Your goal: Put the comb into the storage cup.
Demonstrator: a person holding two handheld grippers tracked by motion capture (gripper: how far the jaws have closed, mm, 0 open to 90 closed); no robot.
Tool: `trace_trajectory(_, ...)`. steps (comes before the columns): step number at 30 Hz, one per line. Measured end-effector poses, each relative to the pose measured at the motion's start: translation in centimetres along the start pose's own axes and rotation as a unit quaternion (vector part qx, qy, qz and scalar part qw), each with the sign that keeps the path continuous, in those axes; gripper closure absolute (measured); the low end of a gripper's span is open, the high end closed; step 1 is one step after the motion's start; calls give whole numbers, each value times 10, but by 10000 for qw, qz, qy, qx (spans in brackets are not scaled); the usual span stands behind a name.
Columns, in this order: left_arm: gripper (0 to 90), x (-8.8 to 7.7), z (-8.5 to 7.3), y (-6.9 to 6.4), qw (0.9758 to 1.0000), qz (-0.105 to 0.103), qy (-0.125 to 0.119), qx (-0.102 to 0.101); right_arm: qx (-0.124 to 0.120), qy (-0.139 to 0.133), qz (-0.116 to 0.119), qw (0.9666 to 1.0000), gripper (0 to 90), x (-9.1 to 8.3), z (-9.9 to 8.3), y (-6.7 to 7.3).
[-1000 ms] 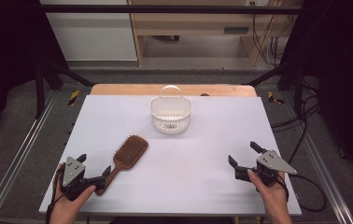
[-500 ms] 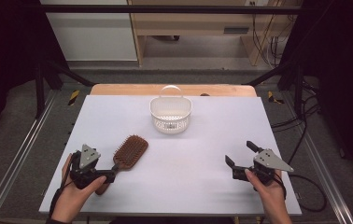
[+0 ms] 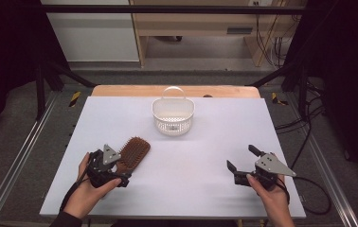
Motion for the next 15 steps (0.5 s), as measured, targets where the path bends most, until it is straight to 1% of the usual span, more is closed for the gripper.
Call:
trace_trajectory(3,45,4,-2,-2,9999,-7,126,44,16,47,-33,10000,46,1,-3,-2)
trace_trajectory(4,47,5,-3,-1,9999,50,148,40,32,57,-41,10000,45,1,-3,-3)
trace_trajectory(10,49,13,-11,-2,9996,75,284,-49,35,18,2,10000,44,-1,-1,-1)
trace_trajectory(15,49,16,-13,-1,9994,42,326,-85,19,62,24,10000,35,0,-3,0)
Point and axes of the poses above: each handheld gripper's, and its own axes: x roughly forward along the jaws, z roughly out of its top, y roughly to its left, the point moved 10 cm from there along x, roughly forward along the jaws, and after that the axes turned 3 degrees about x, right-handed, at the moved point
